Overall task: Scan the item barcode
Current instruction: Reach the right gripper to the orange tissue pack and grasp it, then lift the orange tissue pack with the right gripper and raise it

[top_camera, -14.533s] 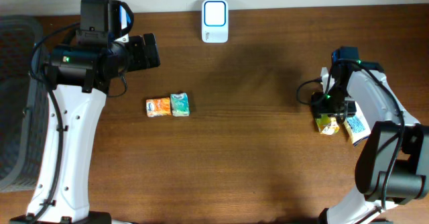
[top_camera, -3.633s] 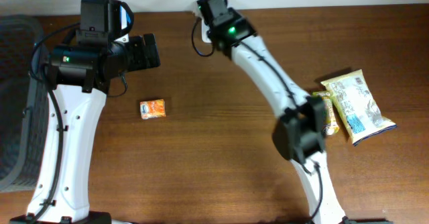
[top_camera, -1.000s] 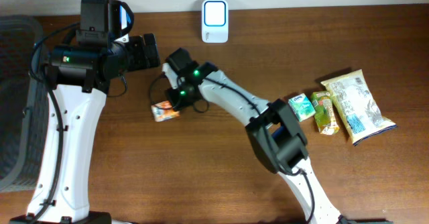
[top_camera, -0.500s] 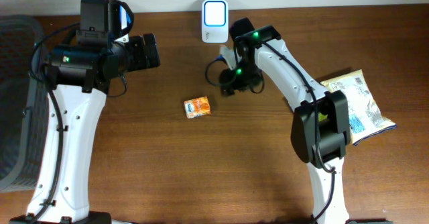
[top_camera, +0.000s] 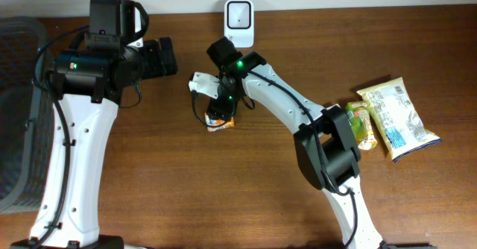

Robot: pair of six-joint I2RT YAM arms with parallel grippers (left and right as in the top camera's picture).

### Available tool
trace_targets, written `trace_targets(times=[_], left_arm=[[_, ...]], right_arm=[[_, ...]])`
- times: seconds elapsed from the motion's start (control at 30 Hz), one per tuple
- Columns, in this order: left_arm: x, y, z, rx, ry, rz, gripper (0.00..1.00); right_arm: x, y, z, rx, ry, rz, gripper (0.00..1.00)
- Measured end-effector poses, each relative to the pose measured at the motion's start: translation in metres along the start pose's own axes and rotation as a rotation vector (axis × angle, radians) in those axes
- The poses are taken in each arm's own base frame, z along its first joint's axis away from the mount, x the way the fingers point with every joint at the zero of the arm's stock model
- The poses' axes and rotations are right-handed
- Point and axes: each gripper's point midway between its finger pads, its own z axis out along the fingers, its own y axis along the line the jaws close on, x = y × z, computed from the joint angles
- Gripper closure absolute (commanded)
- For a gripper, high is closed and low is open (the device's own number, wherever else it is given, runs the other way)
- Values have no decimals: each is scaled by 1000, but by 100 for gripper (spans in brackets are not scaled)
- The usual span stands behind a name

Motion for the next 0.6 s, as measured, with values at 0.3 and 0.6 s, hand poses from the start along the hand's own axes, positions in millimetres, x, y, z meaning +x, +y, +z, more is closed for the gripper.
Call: trace_targets(times=[0.3,0.6], left_arm=[[0,0,0,0,0,0,1],[0,0,0,0,0,0,1]], right_arm=[[17,5,15,-44,47,-45,55],[28,9,16,-89,70,160,96]])
